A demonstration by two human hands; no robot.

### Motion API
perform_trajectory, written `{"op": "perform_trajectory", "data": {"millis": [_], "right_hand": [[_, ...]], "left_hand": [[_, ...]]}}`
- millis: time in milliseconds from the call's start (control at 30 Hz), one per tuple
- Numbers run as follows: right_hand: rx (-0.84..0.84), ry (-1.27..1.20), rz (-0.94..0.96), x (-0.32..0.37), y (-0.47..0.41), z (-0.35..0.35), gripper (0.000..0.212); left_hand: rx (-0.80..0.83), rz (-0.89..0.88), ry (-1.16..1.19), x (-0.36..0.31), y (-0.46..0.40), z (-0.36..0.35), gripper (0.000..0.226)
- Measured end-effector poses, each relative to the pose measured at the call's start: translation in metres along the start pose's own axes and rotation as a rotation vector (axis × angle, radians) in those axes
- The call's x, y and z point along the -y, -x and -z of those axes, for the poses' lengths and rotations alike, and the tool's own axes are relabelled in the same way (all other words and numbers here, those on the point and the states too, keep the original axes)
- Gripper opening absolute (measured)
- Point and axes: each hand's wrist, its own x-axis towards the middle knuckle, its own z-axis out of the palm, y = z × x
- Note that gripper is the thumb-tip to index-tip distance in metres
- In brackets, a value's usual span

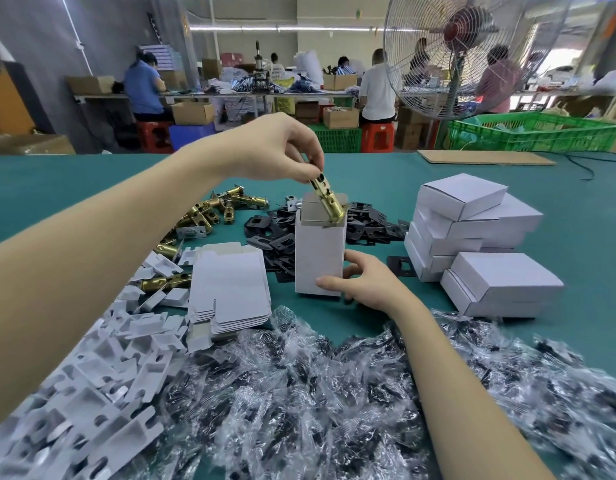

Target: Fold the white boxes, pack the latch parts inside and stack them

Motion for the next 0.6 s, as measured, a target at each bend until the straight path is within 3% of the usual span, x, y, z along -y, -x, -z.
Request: {"op": "perform_trajectory", "data": {"millis": [133,433,600], "right_hand": [[0.009,-0.010,0.004,0.000,0.000,0.000,0.053],[0.014,-0.024,0.004,0.003,0.002,0.001,0.050],[0.015,-0.033,0.013,0.002,0.002,0.001,0.051]], "left_hand": [[-0.080,0.031,0.138,0.004,-0.002,0.006,0.018],[0.011,-0.155,-0.168,-0.005,0.005,-0.011,0.027],[-0.010,-0.197,-0.148,-0.008,0.004,-0.019,0.026]]}}
